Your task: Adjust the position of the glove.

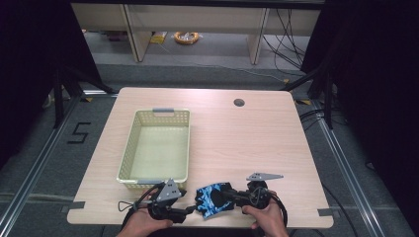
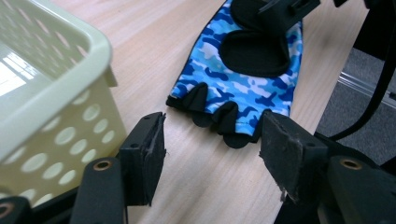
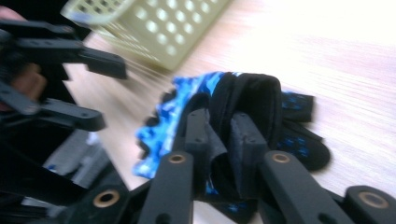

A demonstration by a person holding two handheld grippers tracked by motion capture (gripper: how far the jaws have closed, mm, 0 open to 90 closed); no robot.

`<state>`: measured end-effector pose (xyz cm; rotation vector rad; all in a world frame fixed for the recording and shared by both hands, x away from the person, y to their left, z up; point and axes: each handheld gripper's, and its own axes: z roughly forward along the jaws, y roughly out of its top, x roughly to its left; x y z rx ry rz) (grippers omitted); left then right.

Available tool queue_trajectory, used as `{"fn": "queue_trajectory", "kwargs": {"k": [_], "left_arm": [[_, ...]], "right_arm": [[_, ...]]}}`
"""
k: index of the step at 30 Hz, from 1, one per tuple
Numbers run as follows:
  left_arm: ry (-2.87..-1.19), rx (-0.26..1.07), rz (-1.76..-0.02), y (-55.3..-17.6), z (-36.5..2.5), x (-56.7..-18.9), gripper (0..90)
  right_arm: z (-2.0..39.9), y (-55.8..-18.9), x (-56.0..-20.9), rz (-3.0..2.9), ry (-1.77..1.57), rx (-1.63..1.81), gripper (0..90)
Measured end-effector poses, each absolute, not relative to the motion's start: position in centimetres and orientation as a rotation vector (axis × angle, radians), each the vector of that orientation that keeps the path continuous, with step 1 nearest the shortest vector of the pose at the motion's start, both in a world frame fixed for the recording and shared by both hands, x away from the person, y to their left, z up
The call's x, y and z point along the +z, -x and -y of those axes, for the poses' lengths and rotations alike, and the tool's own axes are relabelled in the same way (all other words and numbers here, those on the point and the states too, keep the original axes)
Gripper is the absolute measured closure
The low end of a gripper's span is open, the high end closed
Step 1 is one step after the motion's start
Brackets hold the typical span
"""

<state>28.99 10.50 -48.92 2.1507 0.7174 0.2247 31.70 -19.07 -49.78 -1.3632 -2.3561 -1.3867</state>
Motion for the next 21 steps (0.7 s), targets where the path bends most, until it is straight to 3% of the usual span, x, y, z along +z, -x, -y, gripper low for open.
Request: {"fn": "queue_trajectory", "kwargs": {"k": [12,21], "left_arm": [[-2.254,0.194,-0.657,-28.2,-8.6,-50.3,44.2],[-2.281,0.222,-0.602,-28.4,-8.1,-50.3,48.8]], "right_arm": [[18.7,-31.3,-49.1,2.474,1.403,-1.345,58.2],[18.8,-30.4,-48.0,2.591,1.413,-1.307,56.7]]}}
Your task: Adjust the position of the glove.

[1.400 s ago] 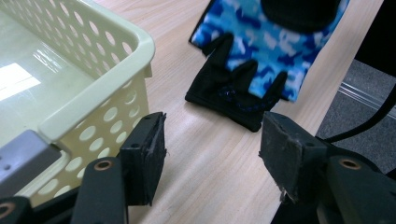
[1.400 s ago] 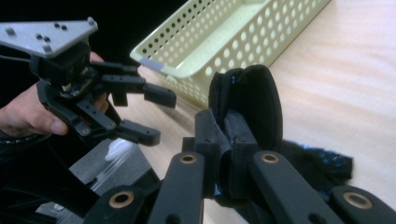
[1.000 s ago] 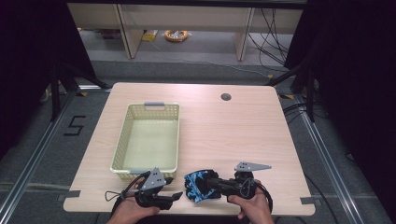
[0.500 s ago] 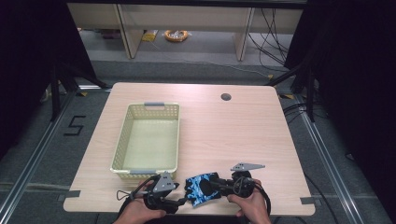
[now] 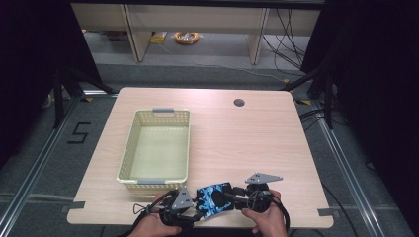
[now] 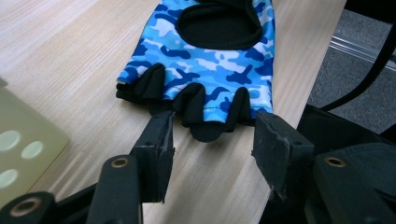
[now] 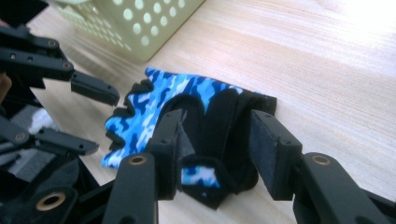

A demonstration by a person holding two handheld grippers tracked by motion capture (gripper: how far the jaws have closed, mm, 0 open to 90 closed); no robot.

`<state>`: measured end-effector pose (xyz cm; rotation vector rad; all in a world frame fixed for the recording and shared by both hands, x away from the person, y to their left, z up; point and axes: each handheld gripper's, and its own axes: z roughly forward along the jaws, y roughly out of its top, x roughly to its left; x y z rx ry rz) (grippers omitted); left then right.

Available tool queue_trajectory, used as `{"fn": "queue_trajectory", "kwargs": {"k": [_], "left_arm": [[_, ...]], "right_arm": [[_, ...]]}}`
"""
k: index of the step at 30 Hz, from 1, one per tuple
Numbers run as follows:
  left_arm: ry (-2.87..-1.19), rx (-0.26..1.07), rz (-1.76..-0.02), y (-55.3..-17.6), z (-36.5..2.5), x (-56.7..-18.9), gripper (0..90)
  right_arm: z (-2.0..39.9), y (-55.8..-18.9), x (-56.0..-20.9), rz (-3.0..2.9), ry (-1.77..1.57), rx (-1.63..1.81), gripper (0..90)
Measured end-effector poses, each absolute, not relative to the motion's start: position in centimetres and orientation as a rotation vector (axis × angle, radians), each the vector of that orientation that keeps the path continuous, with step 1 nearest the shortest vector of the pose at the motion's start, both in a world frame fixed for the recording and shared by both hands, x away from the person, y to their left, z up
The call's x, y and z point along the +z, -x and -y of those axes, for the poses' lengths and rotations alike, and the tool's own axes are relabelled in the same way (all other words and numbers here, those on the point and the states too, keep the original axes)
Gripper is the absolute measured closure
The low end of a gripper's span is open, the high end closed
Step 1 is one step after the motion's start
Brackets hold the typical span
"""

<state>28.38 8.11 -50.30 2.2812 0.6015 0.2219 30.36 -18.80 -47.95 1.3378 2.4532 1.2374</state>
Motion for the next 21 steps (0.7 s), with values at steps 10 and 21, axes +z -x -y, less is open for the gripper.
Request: {"fn": "queue_trajectory", "kwargs": {"k": [10,21], "left_arm": [[-2.316,0.236,-0.571,-28.5,-7.7,-50.9,66.4],[-2.261,0.260,-0.532,-27.8,-8.1,-49.1,85.8]], "right_arm": [[17.4,-30.4,-49.3,-2.510,-1.283,1.144,66.4],[18.0,-30.7,-47.9,-2.514,-1.242,1.352,88.4]]}}
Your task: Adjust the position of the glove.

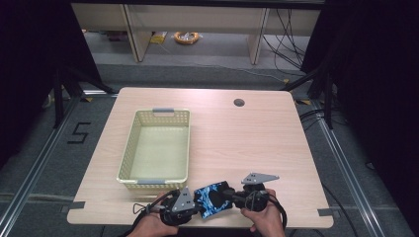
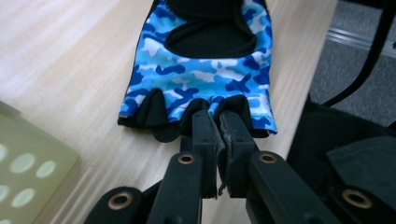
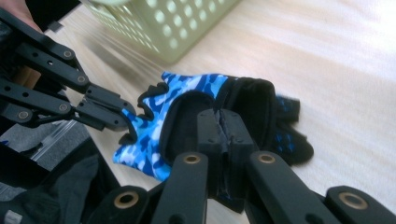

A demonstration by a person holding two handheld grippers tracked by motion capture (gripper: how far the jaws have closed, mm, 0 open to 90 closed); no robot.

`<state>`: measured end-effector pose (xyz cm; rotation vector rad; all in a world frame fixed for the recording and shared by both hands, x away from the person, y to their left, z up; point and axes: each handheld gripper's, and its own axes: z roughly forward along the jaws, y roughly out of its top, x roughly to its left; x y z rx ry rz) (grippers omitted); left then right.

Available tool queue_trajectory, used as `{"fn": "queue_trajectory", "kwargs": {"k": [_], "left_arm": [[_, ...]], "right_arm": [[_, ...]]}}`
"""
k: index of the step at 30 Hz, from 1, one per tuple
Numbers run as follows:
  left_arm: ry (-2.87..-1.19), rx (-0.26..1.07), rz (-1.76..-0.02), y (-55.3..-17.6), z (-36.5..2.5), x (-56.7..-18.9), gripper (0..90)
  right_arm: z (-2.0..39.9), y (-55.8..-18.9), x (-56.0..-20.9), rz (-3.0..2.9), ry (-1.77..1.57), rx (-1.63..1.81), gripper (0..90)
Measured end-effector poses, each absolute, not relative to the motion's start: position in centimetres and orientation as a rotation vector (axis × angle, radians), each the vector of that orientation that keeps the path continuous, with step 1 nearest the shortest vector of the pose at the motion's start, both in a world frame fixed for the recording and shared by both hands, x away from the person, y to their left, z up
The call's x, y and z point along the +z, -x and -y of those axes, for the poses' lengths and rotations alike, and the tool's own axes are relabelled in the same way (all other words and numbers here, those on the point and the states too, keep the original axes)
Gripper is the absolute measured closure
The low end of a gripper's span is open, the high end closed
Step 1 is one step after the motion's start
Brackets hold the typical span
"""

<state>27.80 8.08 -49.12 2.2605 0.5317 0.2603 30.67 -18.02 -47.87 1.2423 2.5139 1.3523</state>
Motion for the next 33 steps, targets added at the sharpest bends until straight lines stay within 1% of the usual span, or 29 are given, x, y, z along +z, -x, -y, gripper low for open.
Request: {"fn": "queue_trajectory", "kwargs": {"k": [4,5,7,13,15,16,17,19,20,22,26,27,30,31,32,33], "left_arm": [[-2.234,0.266,-0.512,-27.3,-8.1,-48.1,85.8],[-2.232,0.273,-0.516,-27.1,-8.0,-47.9,85.8],[-2.204,0.246,-0.513,-26.8,-7.6,-47.9,85.8],[-2.222,0.232,-0.475,-26.4,-5.5,-48.0,85.8],[-2.225,0.249,-0.461,-26.8,-5.0,-48.0,85.9],[-2.200,0.248,-0.505,-26.8,-4.6,-48.2,85.9],[-2.200,0.233,-0.506,-27.0,-4.3,-48.1,85.9],[-2.207,0.274,-0.517,-27.2,-3.8,-48.0,85.8],[-2.197,0.199,-0.486,-27.0,-3.2,-48.1,85.8],[-2.198,0.204,-0.457,-27.0,-2.4,-48.0,85.7],[-2.203,0.216,-0.475,-27.1,-1.2,-48.2,85.8],[-2.187,0.200,-0.486,-27.3,-1.0,-48.5,85.5],[-2.209,0.195,-0.516,-27.6,-1.2,-49.1,85.1],[-2.217,0.202,-0.519,-27.8,-1.3,-49.2,84.6],[-2.198,0.171,-0.524,-27.8,-1.3,-49.4,84.1],[-2.213,0.186,-0.514,-27.9,-1.4,-49.4,83.0]], "right_arm": [[17.7,-30.6,-46.5,-2.505,-1.251,1.366,88.4],[17.9,-31.2,-46.2,-2.497,-1.168,1.340,88.4],[17.6,-31.8,-45.6,-2.507,-1.147,1.296,88.4],[15.5,-34.2,-44.7,-2.590,-1.059,1.183,89.0],[14.8,-34.9,-44.6,-2.615,-1.029,1.169,89.2],[14.4,-34.9,-44.7,-2.620,-1.047,1.178,89.3],[14.2,-35.2,-44.7,-2.629,-1.017,1.182,89.3],[13.7,-35.7,-44.5,-2.703,-0.968,1.165,89.8],[13.6,-35.9,-44.5,-2.716,-0.937,1.167,90.0],[13.0,-36.3,-44.5,-2.775,-0.928,1.179,90.0],[12.0,-37.5,-45.3,-2.853,-0.840,1.133,90.0],[11.9,-37.6,-45.5,-2.878,-0.845,1.114,90.0],[11.7,-38.0,-46.4,-2.891,-0.831,1.111,90.0],[11.9,-37.8,-46.3,-2.888,-0.848,1.131,90.0],[12.0,-37.8,-46.3,-2.875,-0.854,1.138,90.0],[12.3,-37.6,-46.1,-2.856,-0.856,1.150,90.0]]}}
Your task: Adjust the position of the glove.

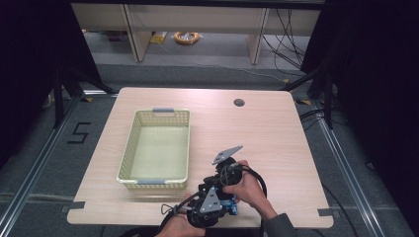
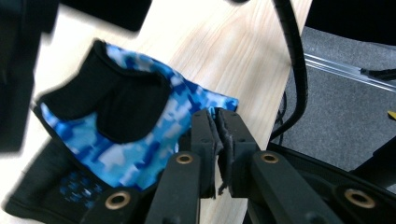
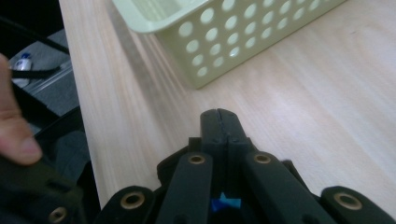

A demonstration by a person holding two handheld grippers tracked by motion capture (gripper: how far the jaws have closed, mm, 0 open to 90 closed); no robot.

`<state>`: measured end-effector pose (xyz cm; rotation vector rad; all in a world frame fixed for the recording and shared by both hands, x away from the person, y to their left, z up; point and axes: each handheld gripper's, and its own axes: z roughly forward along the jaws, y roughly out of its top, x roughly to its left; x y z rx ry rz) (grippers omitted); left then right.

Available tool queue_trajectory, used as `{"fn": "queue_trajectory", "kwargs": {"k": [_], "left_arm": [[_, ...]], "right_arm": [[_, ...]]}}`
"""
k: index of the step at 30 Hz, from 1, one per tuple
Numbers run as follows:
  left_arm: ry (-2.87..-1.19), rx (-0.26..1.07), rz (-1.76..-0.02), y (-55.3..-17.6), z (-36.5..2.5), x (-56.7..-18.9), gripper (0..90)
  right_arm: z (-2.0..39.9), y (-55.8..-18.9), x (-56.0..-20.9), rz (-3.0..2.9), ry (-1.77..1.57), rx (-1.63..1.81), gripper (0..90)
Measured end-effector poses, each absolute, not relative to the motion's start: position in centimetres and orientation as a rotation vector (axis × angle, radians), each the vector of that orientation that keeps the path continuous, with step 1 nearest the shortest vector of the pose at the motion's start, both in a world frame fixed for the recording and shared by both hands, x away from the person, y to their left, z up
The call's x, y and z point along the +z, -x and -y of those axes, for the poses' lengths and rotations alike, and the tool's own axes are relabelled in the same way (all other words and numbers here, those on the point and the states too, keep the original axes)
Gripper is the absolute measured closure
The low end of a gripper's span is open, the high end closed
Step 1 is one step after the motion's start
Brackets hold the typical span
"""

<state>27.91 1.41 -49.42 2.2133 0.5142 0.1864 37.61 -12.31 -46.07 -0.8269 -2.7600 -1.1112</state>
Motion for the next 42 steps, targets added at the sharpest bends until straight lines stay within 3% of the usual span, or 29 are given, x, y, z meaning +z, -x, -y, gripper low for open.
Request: {"fn": "queue_trajectory", "kwargs": {"k": [3,8,12,20,27,38,42], "left_arm": [[-2.198,0.154,-0.545,-27.8,-1.3,-49.5,80.3],[-2.183,0.130,-0.553,-27.4,-1.4,-48.9,68.1],[-2.150,0.131,-0.541,-27.2,-2.3,-47.7,60.2],[-2.171,0.288,-0.552,-30.0,-5.0,-45.2,57.7],[-2.245,0.287,-0.564,-32.4,-3.3,-45.5,53.8],[-2.376,0.260,-0.504,-34.8,-0.1,-46.4,52.7],[-2.415,0.256,-0.485,-35.6,0.5,-46.6,51.3]], "right_arm": [[13.5,-37.3,-45.6,2.772,0.868,-1.146,90.0],[15.5,-35.8,-45.0,2.789,0.964,-1.197,89.5],[17.5,-33.5,-44.9,2.814,1.142,-1.243,79.5],[19.5,-29.1,-46.9,2.773,1.383,-1.156,65.4],[19.5,-27.0,-48.0,2.766,1.429,-1.071,57.7],[18.2,-27.2,-49.7,2.841,1.367,-0.961,55.2],[17.8,-27.3,-49.7,2.857,1.370,-0.967,63.7]]}}
